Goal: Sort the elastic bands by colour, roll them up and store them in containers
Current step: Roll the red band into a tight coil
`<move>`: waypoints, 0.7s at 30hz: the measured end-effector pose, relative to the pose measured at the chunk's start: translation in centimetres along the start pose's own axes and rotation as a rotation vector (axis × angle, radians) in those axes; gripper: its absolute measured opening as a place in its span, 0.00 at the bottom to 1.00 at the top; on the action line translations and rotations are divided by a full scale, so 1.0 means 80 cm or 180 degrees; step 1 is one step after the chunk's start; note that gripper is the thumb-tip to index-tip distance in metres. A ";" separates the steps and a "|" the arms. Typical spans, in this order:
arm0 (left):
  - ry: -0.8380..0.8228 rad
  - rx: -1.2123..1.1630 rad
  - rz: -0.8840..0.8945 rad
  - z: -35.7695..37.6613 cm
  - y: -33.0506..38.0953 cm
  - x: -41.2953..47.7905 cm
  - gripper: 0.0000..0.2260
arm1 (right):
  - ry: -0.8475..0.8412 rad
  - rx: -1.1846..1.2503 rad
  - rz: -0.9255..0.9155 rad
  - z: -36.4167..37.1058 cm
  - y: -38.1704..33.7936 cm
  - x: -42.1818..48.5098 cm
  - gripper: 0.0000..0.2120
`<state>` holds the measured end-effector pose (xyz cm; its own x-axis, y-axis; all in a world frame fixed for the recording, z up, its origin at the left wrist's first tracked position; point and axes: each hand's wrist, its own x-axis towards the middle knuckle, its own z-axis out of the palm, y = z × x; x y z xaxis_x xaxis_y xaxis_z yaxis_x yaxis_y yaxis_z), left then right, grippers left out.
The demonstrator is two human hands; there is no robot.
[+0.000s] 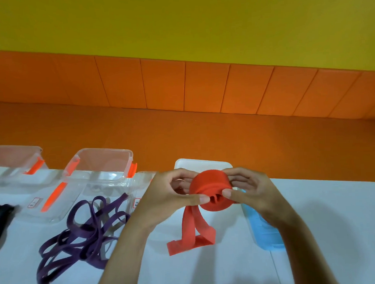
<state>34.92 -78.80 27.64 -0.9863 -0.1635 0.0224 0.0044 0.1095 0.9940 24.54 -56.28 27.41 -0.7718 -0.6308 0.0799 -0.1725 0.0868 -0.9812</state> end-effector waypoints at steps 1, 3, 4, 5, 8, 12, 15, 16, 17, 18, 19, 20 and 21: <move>-0.0024 0.0079 0.0068 0.002 -0.001 -0.001 0.18 | -0.0178 -0.0089 0.0054 0.001 0.001 0.000 0.21; 0.0031 0.0099 0.0287 0.010 -0.002 -0.002 0.19 | -0.0271 -0.0112 0.0069 0.004 0.000 -0.001 0.21; 0.0120 0.0035 0.0400 0.014 -0.002 -0.002 0.20 | -0.0162 -0.0069 0.0015 0.004 0.000 -0.001 0.21; 0.0203 -0.0065 0.0483 0.017 -0.003 -0.001 0.21 | -0.0017 -0.0001 -0.0056 0.003 0.000 0.000 0.21; 0.0307 -0.0282 0.0513 0.022 -0.010 0.000 0.21 | 0.0237 0.0444 -0.0162 0.005 0.007 0.000 0.22; 0.0336 -0.0354 0.0472 0.014 -0.018 0.002 0.21 | 0.0152 0.0728 -0.0022 0.011 0.015 0.000 0.21; 0.0242 -0.0144 0.0516 0.009 -0.022 0.006 0.21 | -0.0208 0.0095 0.0160 0.004 0.011 0.002 0.24; 0.0228 -0.0102 0.0547 0.011 -0.025 0.006 0.22 | -0.0243 -0.0097 0.0159 0.003 0.009 0.004 0.25; 0.0246 -0.0120 0.0571 0.015 -0.028 0.006 0.21 | -0.0192 -0.0195 0.0114 0.003 0.006 0.005 0.24; 0.0289 -0.0204 0.0572 0.019 -0.029 0.006 0.21 | -0.0082 -0.0181 0.0051 0.005 0.004 0.007 0.22; 0.0333 -0.0310 0.0561 0.022 -0.030 0.006 0.20 | 0.0038 -0.0083 -0.0007 0.006 0.003 0.009 0.21; 0.0353 -0.0404 0.0551 0.025 -0.031 0.007 0.20 | 0.0134 0.0067 -0.0063 0.008 0.003 0.010 0.19; 0.0345 -0.0465 0.0519 0.026 -0.031 0.008 0.19 | 0.0188 0.0241 -0.0102 0.010 0.006 0.010 0.17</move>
<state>33.92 -77.15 24.94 -0.9472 -0.2603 0.1874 0.1937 0.0013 0.9811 24.33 -57.37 26.90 -0.8018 -0.5856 0.1196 -0.1528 0.0072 -0.9882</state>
